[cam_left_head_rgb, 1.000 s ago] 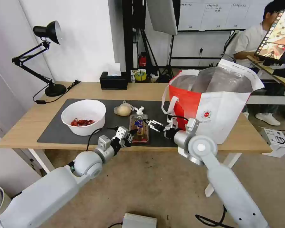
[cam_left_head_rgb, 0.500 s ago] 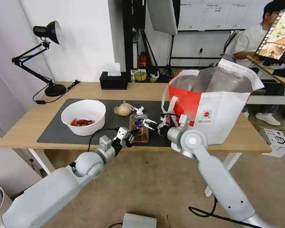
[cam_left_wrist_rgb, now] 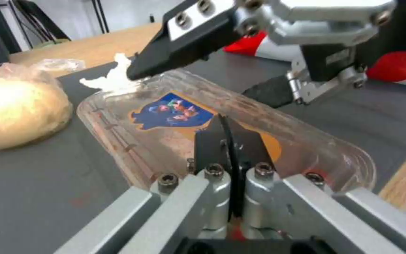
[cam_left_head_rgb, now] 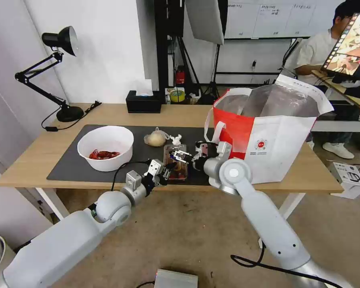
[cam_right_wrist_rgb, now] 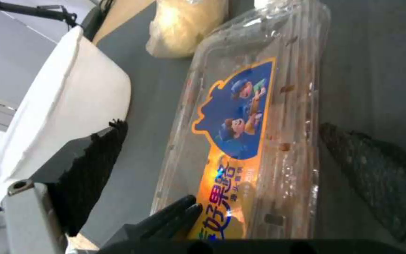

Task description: Pick up the trash from the table and place it into the takeout bag.

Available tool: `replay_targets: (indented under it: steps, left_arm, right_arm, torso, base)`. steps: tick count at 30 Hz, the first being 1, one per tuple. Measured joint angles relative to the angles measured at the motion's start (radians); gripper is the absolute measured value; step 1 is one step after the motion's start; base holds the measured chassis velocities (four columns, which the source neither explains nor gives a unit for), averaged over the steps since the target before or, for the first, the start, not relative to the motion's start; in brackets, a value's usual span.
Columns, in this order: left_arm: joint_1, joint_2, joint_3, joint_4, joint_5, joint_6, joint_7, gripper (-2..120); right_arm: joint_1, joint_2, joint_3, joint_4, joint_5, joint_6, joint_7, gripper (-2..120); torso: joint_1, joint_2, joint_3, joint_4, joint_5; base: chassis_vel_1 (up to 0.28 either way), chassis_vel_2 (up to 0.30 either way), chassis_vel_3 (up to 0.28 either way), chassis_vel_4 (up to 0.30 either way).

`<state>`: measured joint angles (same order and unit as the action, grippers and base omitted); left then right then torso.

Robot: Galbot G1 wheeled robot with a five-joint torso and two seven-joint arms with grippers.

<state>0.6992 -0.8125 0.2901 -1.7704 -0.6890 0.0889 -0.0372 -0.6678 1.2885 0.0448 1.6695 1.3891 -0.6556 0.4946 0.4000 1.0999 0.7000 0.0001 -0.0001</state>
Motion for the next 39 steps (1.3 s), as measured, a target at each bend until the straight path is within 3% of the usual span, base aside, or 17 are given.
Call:
replay_targets:
  steps: [39]
  left_arm:
    - [0.028,0.012,-0.018,-0.027,0.000,-0.023,0.006,0]
  right_arm:
    - [0.049,0.065,-0.013,-0.090,-0.010,-0.039,0.008,100]
  torso:
    - [0.000,0.000,0.000,-0.0001,0.0000]
  base:
    - [0.000,0.000,0.000,0.000]
